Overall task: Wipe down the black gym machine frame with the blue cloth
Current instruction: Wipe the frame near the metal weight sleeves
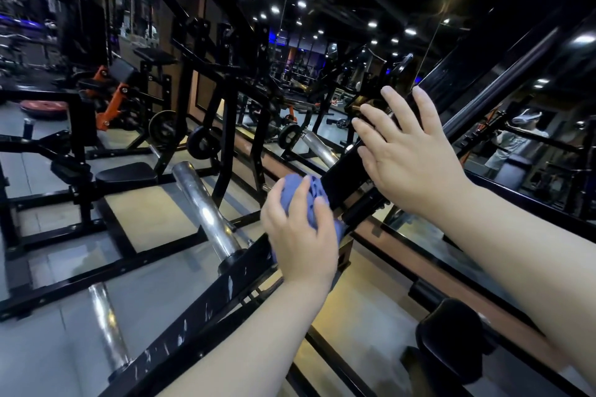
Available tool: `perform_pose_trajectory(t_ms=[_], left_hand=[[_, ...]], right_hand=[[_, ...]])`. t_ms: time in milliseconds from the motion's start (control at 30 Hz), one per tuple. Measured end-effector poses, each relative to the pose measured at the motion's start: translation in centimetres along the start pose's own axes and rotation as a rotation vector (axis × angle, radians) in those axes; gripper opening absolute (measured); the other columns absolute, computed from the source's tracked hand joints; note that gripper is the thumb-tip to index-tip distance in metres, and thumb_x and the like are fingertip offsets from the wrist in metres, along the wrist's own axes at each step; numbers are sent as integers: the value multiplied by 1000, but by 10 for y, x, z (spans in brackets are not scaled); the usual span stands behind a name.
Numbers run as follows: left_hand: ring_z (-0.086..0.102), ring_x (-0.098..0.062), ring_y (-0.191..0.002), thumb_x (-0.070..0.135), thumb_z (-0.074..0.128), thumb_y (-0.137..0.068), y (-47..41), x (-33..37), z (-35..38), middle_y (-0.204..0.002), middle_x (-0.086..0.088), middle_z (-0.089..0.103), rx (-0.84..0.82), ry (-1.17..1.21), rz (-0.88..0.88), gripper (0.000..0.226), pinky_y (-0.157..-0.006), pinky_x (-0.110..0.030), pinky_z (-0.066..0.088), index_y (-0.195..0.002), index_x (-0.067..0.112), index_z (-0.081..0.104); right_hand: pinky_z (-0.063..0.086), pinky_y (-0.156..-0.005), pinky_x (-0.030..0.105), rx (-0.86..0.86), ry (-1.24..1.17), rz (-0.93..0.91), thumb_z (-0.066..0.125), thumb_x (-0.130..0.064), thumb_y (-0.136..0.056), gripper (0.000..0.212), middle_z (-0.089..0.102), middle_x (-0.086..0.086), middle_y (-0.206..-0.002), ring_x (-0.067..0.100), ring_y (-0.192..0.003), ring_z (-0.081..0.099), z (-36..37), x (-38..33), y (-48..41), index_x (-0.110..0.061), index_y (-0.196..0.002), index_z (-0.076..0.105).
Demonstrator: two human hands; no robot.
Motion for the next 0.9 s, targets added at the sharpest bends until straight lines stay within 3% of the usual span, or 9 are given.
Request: perform_pose_trajectory(t_ms=[100, 200, 367, 500, 633, 733, 800, 900], left_hand=[[33, -14, -136, 42, 48, -97, -7, 31, 11, -148, 8, 36, -69, 22, 156, 41, -104, -46, 47, -135, 34, 58], [43, -15, -133, 39, 55, -96, -7, 19, 6, -146, 6, 42, -84, 18, 241, 38, -95, -43, 54, -131, 26, 61], [37, -14, -140, 45, 47, -98, 13, -54, -24, -154, 9, 34, 60, -38, 5, 39, -104, -53, 47, -132, 31, 60], [28, -16, -145, 43, 43, -100, 11, -38, -15, -156, 10, 30, 63, 44, -67, 44, -112, -53, 39, -137, 26, 59], [38, -22, -140, 30, 58, -97, 3, 2, 1, -151, -6, 39, -39, 12, 232, 42, -110, -51, 41, -135, 15, 62], [43, -28, -138, 21, 63, -97, 7, -16, -3, -147, -12, 41, -58, 13, 355, 38, -106, -52, 45, -133, 9, 63], [43, -27, -138, 23, 61, -98, 15, -47, -12, -149, -8, 38, -66, -7, 290, 37, -105, -52, 47, -133, 12, 62], [37, -19, -141, 32, 57, -98, 30, -96, -31, -150, 7, 33, -42, 38, -3, 36, -107, -51, 46, -133, 29, 59]], right_hand=[[11, -123, 62, 10, 5, -9, 29, -40, -109, 53, 53, 10, -150, 40, -153, 23, -2, -5, 1, -12, -146, 53], [12, -123, 63, 12, 8, -38, 27, -39, -109, 52, 55, 9, -148, 40, -152, 26, -1, -16, 3, -12, -144, 55], [11, -123, 61, 0, 13, -23, 23, -38, -110, 54, 51, 10, -151, 39, -152, 24, 3, -20, 4, -11, -147, 51], [14, -124, 60, 17, -6, -63, 27, -36, -110, 51, 52, 11, -150, 39, -150, 29, 7, -48, 10, -9, -145, 52], [16, -124, 58, 42, -16, -75, 29, -35, -110, 50, 52, 10, -150, 37, -150, 31, 14, -67, 17, -9, -145, 52], [14, -124, 57, 30, -25, -61, 28, -35, -110, 50, 51, 9, -151, 35, -150, 30, 16, -67, 16, -9, -146, 52], [12, -125, 57, -5, -26, -57, 26, -36, -110, 51, 49, 8, -153, 35, -152, 27, 18, -69, 15, -10, -147, 49], [10, -125, 58, -29, -27, -44, 24, -36, -110, 52, 48, 9, -154, 36, -153, 24, 18, -71, 18, -10, -149, 47]])
Point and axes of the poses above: each hand's wrist, its own y-axis away from the middle knuckle, its own z-axis out of the palm, x = y × z, the point moved 10 cm from there along -y, towards the middle knuckle
